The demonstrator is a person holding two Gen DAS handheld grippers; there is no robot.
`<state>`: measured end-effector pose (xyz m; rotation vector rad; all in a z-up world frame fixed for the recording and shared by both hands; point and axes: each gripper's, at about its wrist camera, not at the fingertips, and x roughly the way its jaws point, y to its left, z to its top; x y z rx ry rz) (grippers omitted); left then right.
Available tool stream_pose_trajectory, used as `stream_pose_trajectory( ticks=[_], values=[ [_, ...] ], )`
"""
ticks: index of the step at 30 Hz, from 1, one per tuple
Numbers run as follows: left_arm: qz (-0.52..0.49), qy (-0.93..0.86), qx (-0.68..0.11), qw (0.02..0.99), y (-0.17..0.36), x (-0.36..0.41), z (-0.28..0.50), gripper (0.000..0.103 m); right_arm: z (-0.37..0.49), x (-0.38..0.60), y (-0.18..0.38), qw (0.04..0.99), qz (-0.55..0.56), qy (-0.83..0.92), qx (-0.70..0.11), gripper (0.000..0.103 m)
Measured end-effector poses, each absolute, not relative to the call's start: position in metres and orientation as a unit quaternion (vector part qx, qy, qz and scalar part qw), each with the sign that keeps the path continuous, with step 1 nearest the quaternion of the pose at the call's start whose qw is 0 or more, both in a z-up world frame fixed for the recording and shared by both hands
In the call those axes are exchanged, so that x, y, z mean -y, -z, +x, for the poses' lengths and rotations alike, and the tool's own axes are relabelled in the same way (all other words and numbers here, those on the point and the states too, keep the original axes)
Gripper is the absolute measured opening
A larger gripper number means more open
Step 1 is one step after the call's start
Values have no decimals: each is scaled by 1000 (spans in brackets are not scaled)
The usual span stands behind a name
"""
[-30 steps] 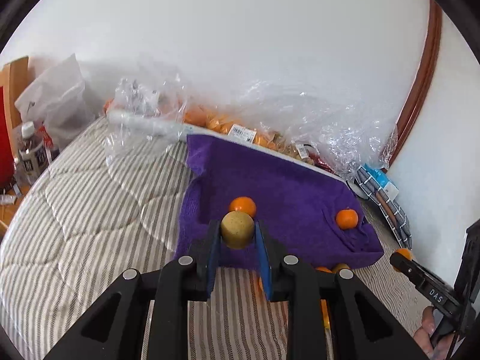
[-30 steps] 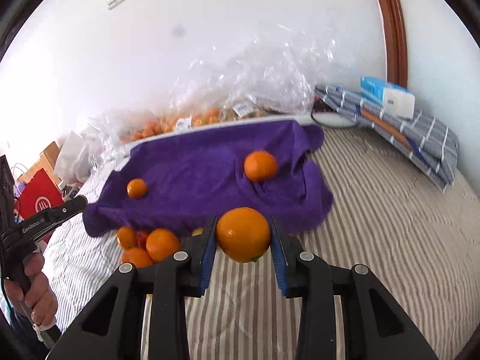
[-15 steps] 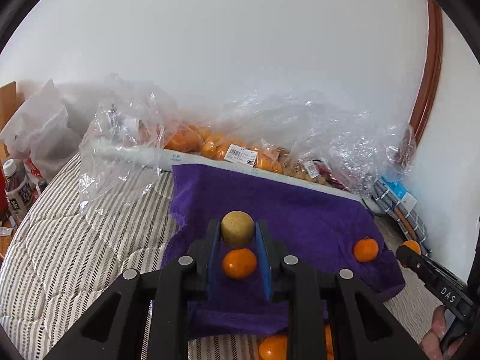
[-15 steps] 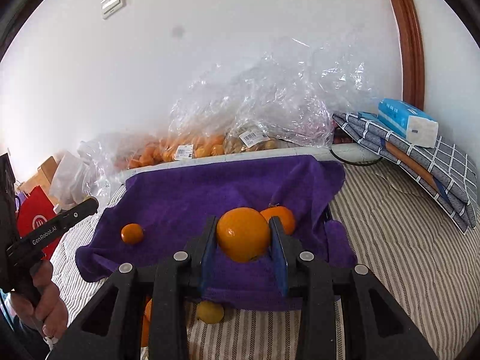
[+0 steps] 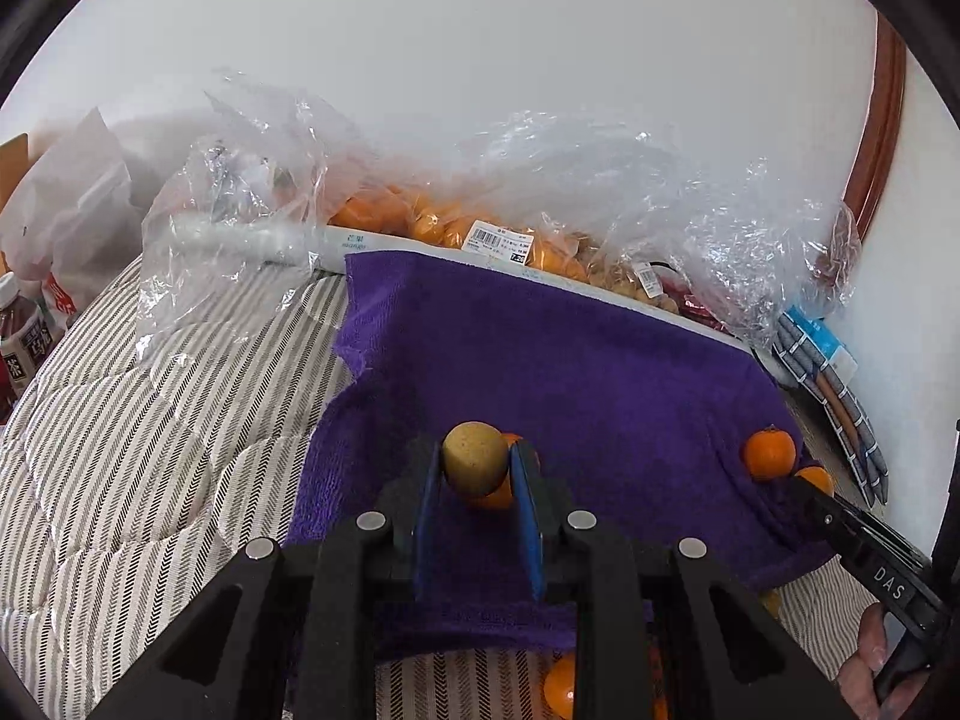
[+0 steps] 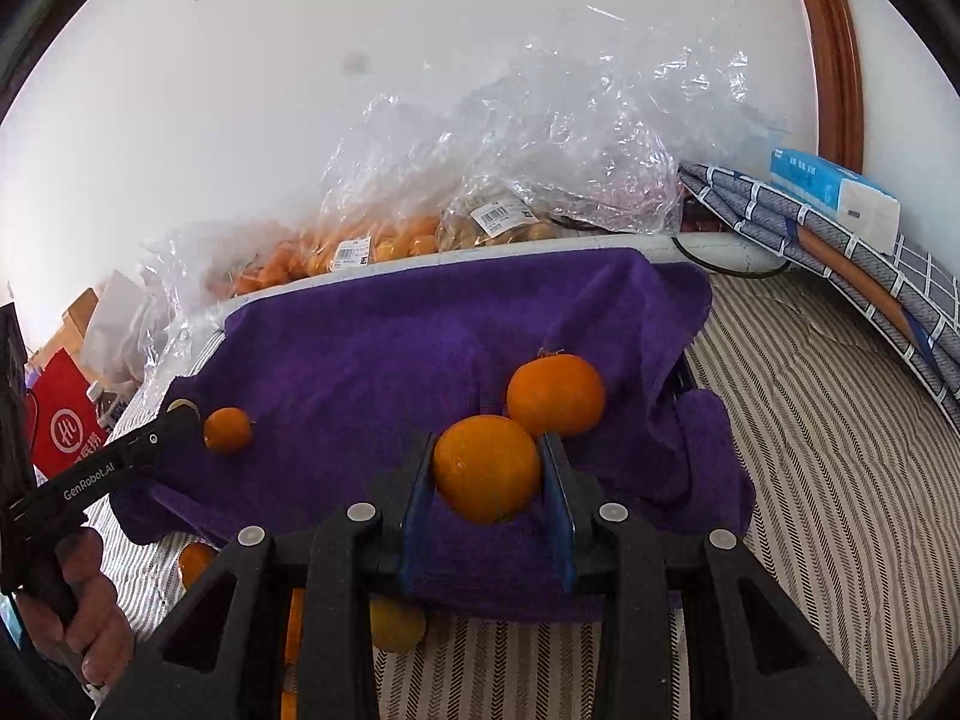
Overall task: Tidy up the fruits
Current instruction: 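Carry the orange with the right tool while the left tool carries the yellow-green fruit onto the towel, then open the right tool on the towel while the left tool releases the yellow-green fruit there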
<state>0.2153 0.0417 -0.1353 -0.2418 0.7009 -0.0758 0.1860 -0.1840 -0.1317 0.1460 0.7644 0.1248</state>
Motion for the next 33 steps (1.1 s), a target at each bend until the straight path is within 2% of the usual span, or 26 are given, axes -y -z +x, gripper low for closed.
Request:
stream_pose_trajectory(
  ticks=[23,33],
  values=[
    [-103,41,-347,931,136,-37,217,23,193,186,142,916,73,-44,-393,34],
    [-105,40,-350,930,139,-38,218,23,186,186,135,925,76,-36,-372,51]
  ],
)
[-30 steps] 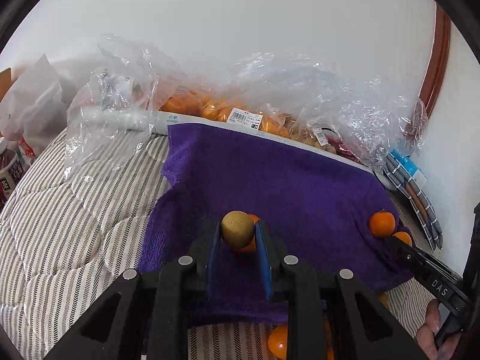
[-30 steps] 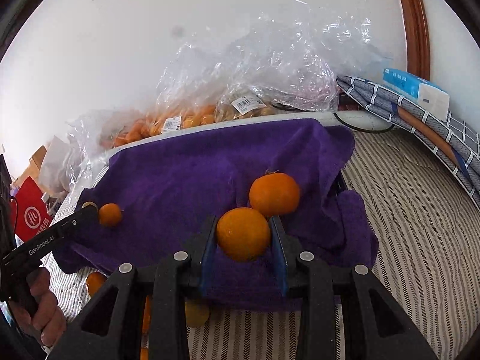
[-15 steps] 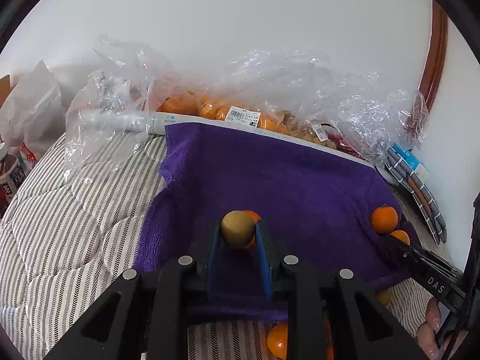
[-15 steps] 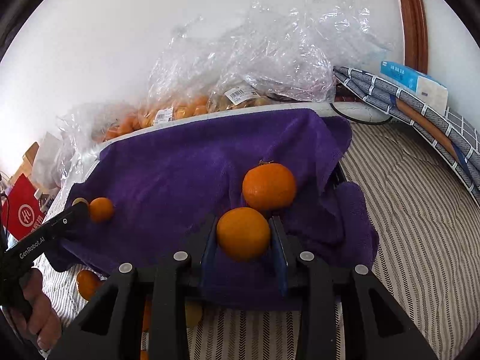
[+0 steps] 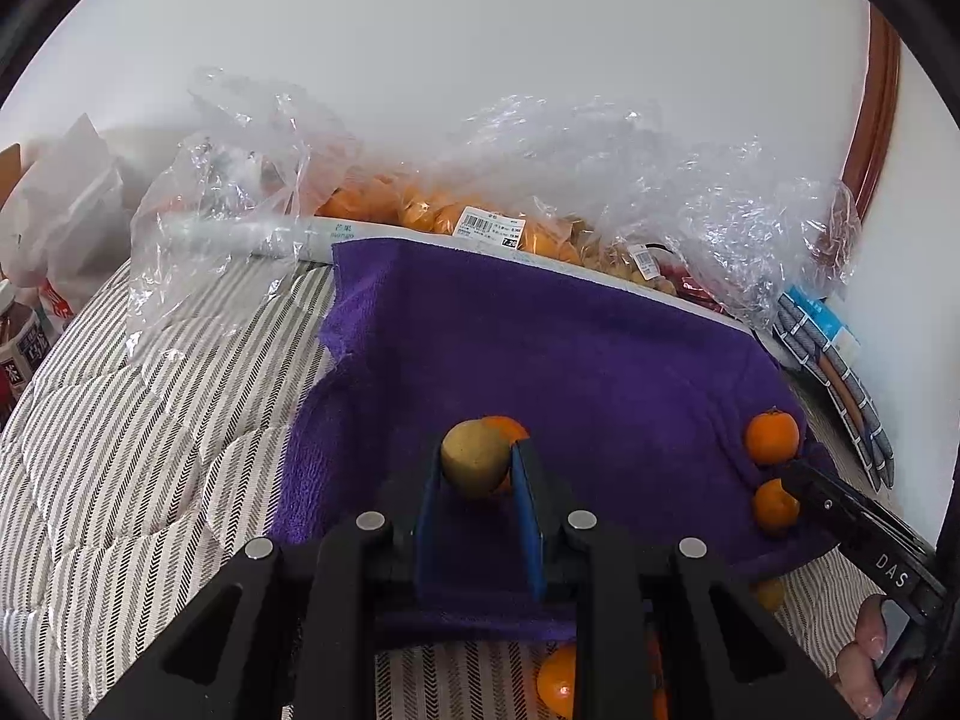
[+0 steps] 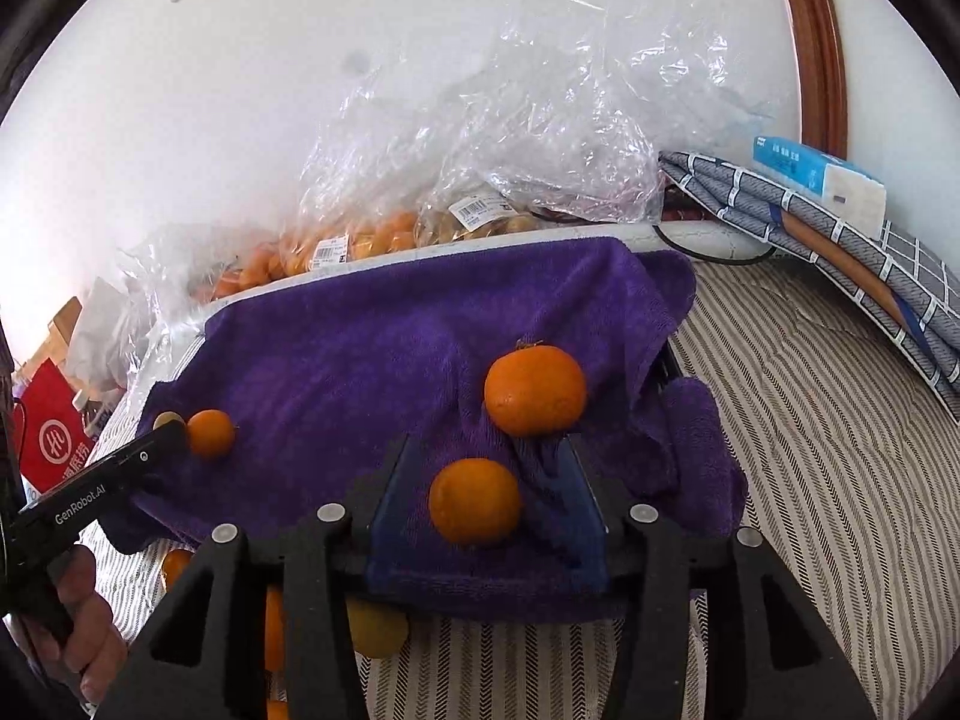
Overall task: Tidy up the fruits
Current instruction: 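Open the right tool on the towel while the left tool releases the yellow-green fruit there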
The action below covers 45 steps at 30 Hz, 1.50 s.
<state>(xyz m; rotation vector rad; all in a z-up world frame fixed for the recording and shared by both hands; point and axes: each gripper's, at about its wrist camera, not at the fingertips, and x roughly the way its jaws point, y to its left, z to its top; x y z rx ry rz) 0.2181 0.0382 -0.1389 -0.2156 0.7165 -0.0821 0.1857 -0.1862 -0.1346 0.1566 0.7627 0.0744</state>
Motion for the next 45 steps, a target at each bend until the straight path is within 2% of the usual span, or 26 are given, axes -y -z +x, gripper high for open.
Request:
stream_pose_trajectory(
  ticks=[4,17,24,33,45],
  values=[
    [-105,41,-351,930,139,-38,218,23,181,187,132,930,77,-29,-357,54],
    [-86,34,-330,939,131,-32,210,31,170,174,124,942,51,-45,-329,54],
    [-108,23,-325,939,131,-42,209,32,164,173,121,948,45,-30,-314,54],
    [-121,14,-295,948,121,-54,196,32,161,173,121,935,35,-18,-352,50],
    [-113,13,-284,952,121,-68,156,50,98,156,131,901,69,-110,-414,50]
  ],
)
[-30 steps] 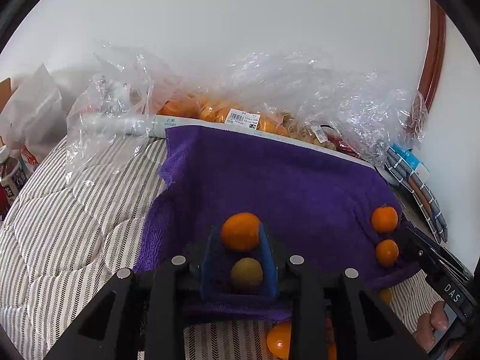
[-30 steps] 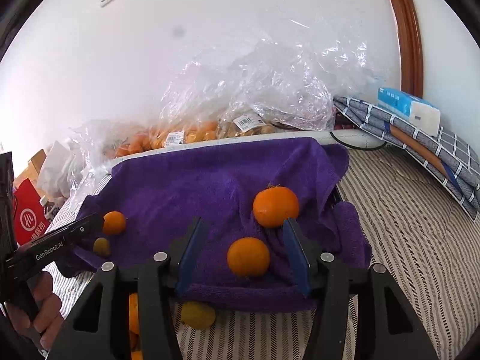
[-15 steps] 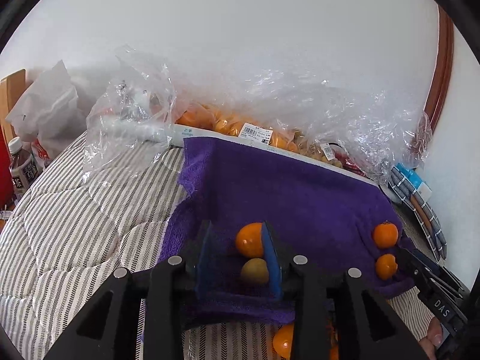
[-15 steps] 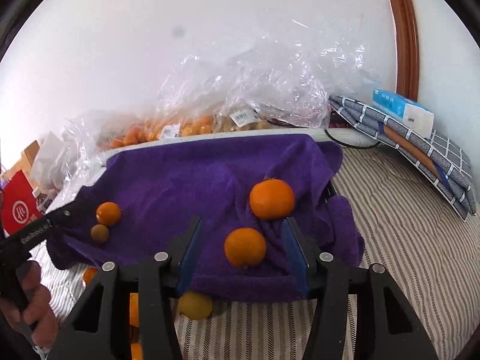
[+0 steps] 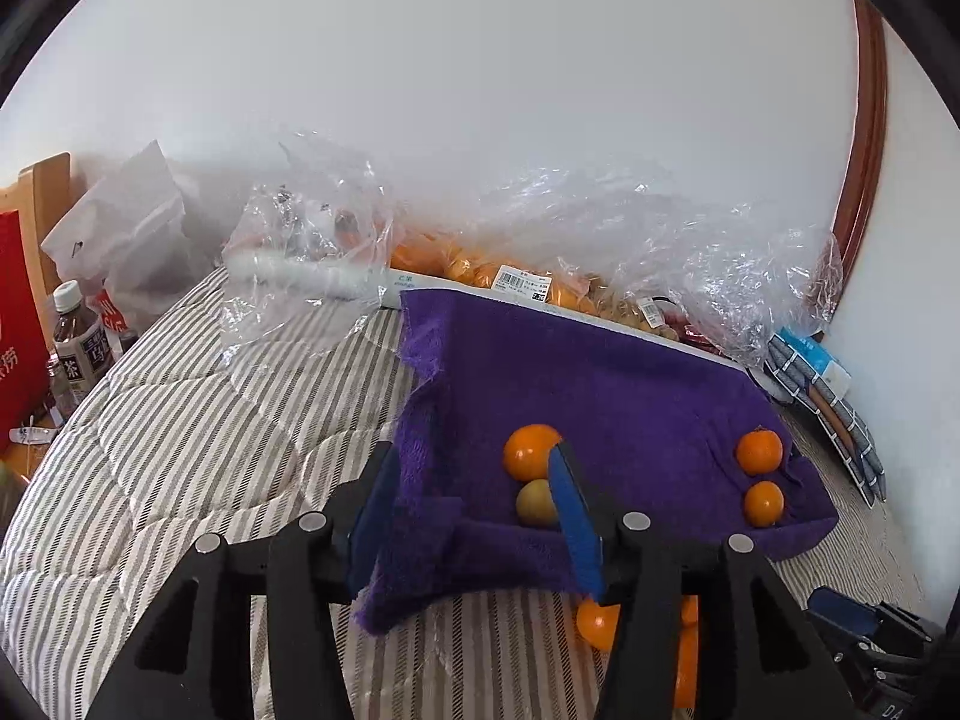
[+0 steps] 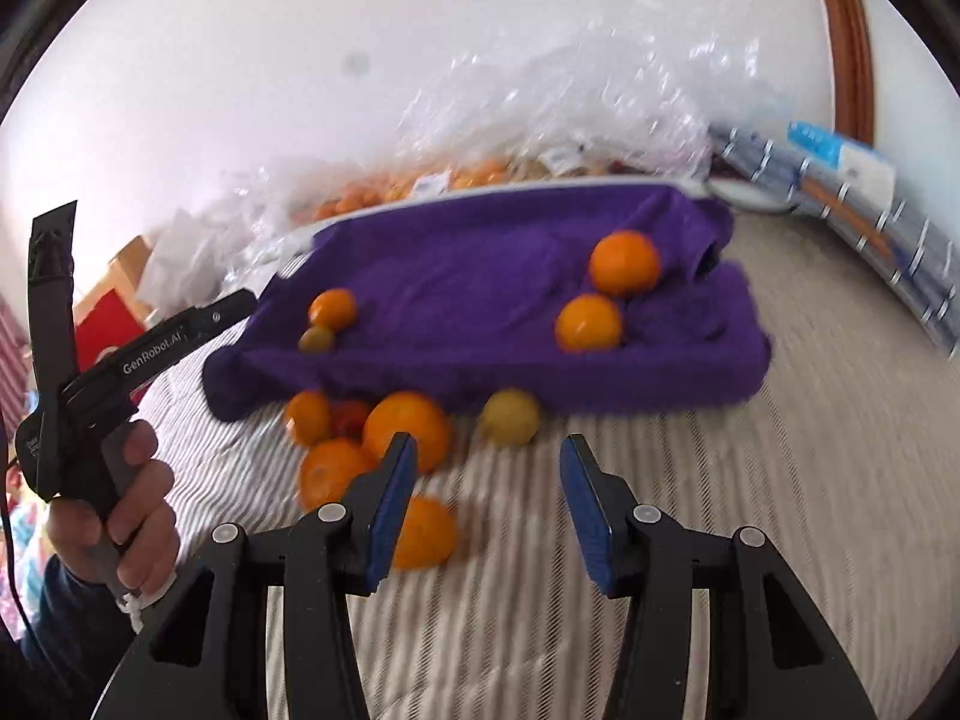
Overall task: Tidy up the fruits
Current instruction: 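Open the right tool on the towel while the left tool releases the yellow-green fruit there, then close the right tool on an elongated orange on the cover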
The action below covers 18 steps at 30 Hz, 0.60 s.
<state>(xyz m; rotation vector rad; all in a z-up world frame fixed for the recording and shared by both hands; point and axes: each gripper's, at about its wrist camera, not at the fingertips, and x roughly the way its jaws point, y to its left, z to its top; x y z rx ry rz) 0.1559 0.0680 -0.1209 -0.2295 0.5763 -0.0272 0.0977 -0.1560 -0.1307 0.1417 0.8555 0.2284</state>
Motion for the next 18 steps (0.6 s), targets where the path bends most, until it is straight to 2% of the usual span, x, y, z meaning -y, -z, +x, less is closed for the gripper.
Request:
stream_pose_trajectory(
  ticks=[10,14,18],
  values=[
    [-117,1,-302,946,128,-91,122,52,92,128,152,878,71,-135,-454,50],
    [-107,14,-311,944,130,-86,121,56,94,123,155,873,57,-138,-464,43],
    [-102,32,-321,941,132,-81,125,56,89,126,153,878,56,-138,-454,43]
  ],
)
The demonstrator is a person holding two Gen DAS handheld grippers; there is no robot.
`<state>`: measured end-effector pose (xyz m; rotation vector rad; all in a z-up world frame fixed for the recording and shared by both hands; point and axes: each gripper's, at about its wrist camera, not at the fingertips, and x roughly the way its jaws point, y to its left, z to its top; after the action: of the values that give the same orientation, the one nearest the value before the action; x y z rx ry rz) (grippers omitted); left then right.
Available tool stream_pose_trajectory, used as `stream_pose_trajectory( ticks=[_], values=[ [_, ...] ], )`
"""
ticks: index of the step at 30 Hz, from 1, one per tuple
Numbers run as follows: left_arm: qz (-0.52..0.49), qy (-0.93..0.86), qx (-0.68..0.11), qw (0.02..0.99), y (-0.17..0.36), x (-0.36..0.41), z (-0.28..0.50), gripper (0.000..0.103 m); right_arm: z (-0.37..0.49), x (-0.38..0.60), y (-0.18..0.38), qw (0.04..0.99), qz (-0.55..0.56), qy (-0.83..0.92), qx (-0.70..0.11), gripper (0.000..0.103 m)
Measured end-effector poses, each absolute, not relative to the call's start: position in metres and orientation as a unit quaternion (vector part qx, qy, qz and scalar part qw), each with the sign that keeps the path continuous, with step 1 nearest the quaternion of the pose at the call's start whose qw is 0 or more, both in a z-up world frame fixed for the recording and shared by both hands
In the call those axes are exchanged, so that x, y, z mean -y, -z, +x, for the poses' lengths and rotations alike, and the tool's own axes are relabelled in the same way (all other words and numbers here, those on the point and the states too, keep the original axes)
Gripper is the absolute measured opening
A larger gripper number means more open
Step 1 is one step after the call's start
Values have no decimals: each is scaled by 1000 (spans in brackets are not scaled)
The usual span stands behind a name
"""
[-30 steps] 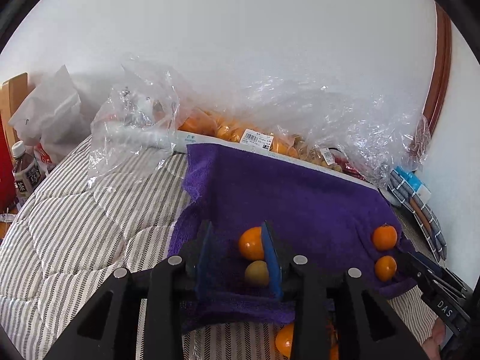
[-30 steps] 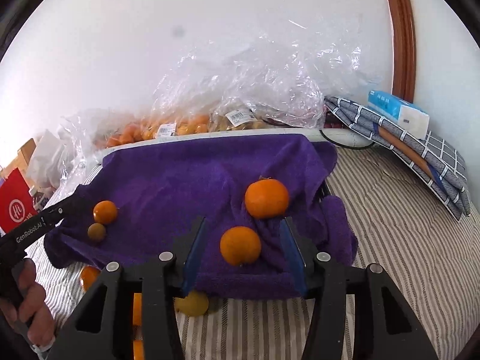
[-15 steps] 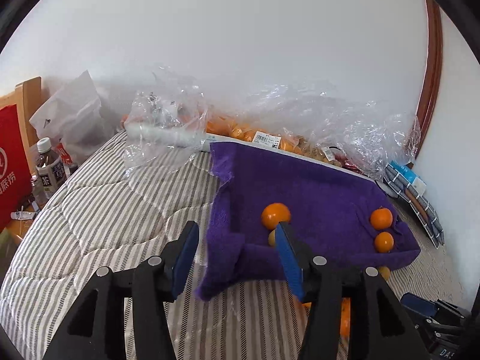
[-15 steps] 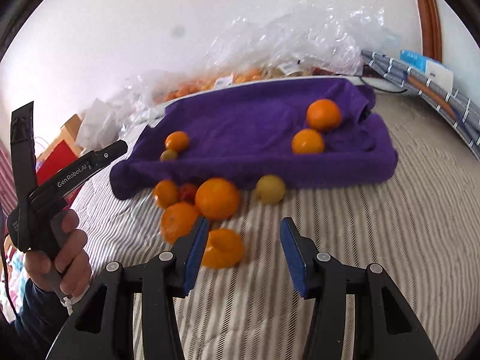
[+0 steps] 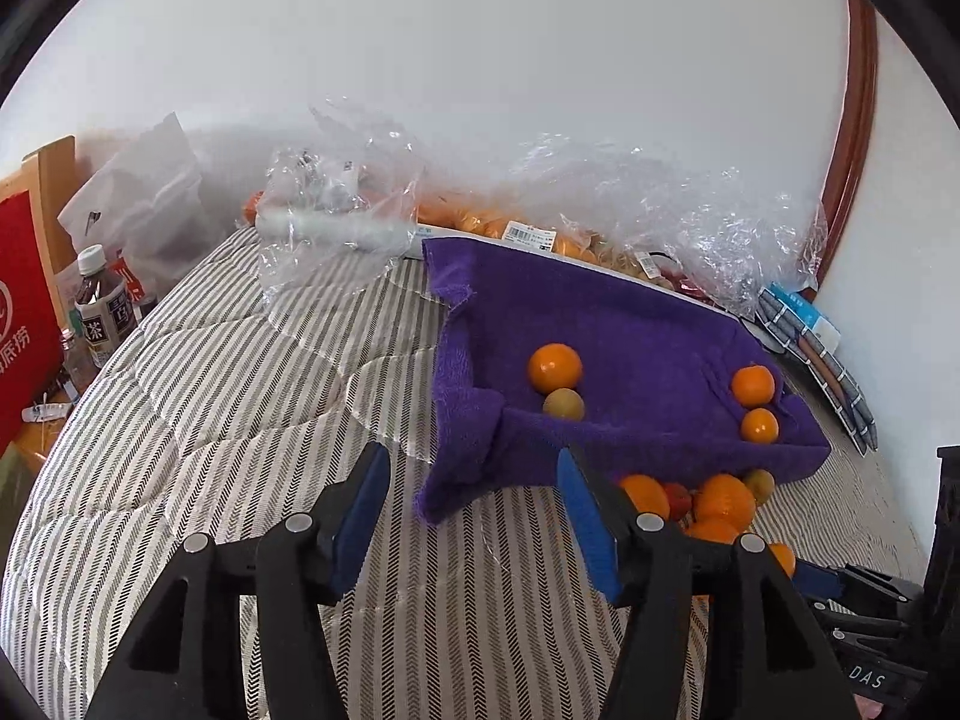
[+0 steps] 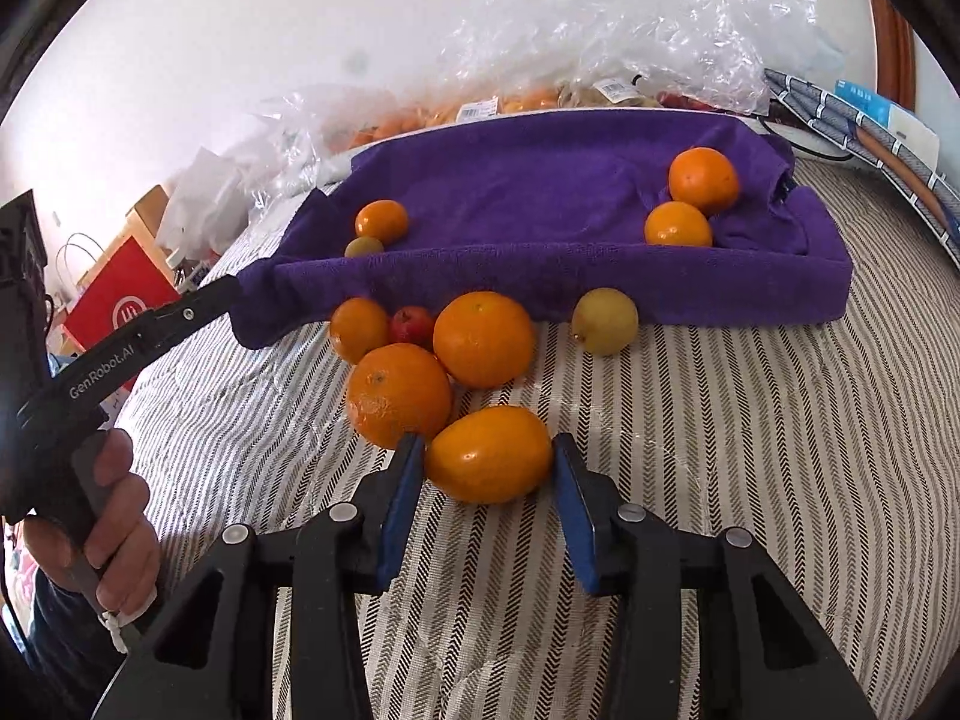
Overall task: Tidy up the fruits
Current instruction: 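Close the right tool on an elongated orange on the cover, then lift the elongated orange with the right tool while the left tool grasps a large orange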
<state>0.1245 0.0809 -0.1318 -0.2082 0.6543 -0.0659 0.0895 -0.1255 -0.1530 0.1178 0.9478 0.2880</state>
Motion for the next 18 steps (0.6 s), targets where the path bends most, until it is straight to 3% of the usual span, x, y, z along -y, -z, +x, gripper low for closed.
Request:
stream_pose_trajectory(
  ticks=[7,18],
  values=[
    [-91,105,-351,926,136,-56,125,56,77,157,137,909,38,-89,-405,43],
    [-88,148,-394,903,149,-23,146,56,77,189,136,914,40,-63,-400,43]
  ],
)
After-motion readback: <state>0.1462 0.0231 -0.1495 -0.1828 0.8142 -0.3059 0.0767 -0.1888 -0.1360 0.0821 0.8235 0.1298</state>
